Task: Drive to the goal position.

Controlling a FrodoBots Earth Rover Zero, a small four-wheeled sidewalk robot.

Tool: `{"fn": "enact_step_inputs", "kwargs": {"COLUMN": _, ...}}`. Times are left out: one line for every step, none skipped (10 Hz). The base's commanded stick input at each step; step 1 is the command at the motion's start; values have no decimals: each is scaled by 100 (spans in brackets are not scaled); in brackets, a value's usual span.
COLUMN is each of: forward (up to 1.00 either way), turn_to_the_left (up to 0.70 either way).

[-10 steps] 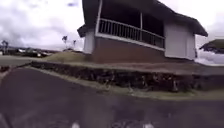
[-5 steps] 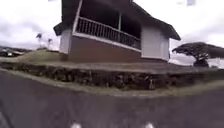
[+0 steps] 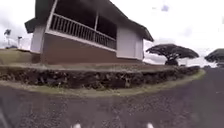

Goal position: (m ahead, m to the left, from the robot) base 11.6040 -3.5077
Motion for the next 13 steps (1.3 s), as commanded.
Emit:
{"fn": "enact_step_inputs", "kwargs": {"forward": 0, "turn_to_the_left": -70}}
{"fn": "enact_step_inputs", "kwargs": {"forward": 0, "turn_to_the_left": -70}}
{"fn": "enact_step_inputs", "kwargs": {"forward": 0, "turn_to_the_left": -70}}
{"fn": "enact_step_inputs", "kwargs": {"forward": 0, "turn_to_the_left": -70}}
{"fn": "enact_step_inputs", "kwargs": {"forward": 0, "turn_to_the_left": -70}}
{"fn": "enact_step_inputs", "kwargs": {"forward": 0, "turn_to_the_left": -70}}
{"fn": "enact_step_inputs", "kwargs": {"forward": 0, "turn_to_the_left": -70}}
{"fn": "enact_step_inputs", "kwargs": {"forward": 0, "turn_to_the_left": -70}}
{"fn": "enact_step_inputs", "kwargs": {"forward": 0, "turn_to_the_left": -70}}
{"fn": "enact_step_inputs", "kwargs": {"forward": 0, "turn_to_the_left": -70}}
{"fn": "enact_step_inputs", "kwargs": {"forward": 0, "turn_to_the_left": -70}}
{"fn": "enact_step_inputs", "kwargs": {"forward": 0, "turn_to_the_left": -70}}
{"fn": "enact_step_inputs", "kwargs": {"forward": 0, "turn_to_the_left": -70}}
